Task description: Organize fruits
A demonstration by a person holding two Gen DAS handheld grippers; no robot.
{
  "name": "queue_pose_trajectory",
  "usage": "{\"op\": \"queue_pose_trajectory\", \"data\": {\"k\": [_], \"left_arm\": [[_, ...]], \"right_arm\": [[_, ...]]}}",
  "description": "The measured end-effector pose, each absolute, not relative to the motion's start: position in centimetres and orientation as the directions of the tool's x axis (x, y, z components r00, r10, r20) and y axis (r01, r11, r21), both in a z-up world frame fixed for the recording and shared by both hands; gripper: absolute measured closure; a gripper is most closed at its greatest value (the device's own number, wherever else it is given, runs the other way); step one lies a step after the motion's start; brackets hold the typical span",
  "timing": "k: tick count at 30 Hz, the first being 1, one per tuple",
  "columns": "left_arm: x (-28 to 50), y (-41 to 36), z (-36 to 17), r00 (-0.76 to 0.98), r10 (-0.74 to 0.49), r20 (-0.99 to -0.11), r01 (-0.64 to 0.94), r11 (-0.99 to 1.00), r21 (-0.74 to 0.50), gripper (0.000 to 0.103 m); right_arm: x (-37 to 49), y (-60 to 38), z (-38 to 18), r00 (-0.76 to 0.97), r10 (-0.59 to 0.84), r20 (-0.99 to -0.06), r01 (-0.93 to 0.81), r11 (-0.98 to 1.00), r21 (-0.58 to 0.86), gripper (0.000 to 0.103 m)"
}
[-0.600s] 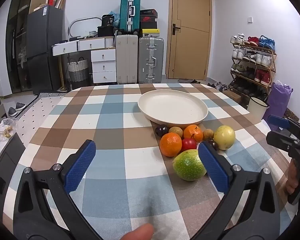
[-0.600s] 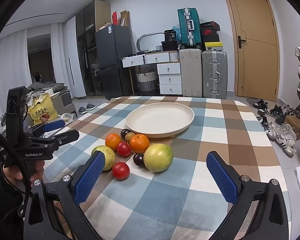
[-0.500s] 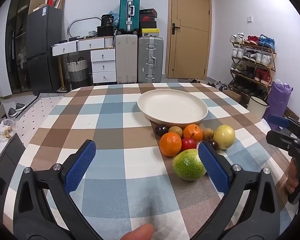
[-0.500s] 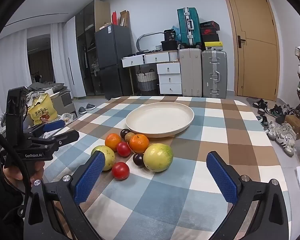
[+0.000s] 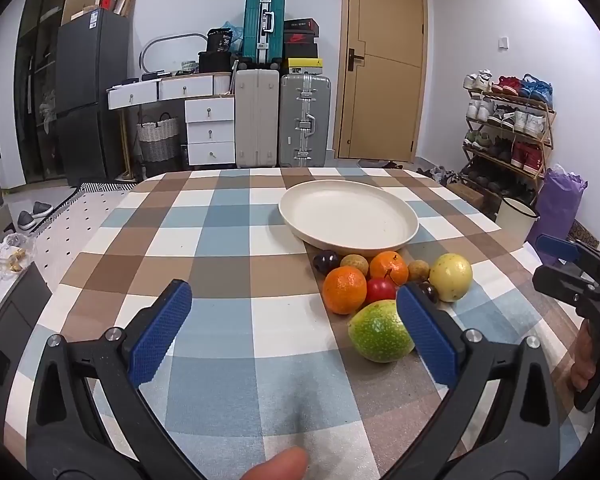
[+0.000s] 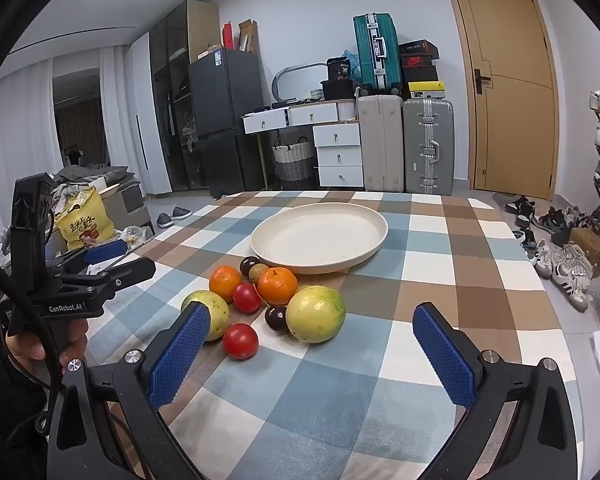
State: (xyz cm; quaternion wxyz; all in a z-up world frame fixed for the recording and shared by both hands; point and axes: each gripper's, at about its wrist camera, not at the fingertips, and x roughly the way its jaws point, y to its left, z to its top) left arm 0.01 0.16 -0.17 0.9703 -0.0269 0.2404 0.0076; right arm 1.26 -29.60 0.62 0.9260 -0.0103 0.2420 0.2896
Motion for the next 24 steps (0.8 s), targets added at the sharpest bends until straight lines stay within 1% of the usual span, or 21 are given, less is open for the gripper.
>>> {"op": "queue_pose_trajectory", "data": {"k": [24], "left_arm": [[-0.15,0.21,-0.02,0.884,0.004,-0.467,-0.032,0.998,-0.052,0.001]], "right_arm": [[1.27,-29.62,0.58,0.715,0.53,-0.457,-0.539,0.833,0.124,0.0]]}}
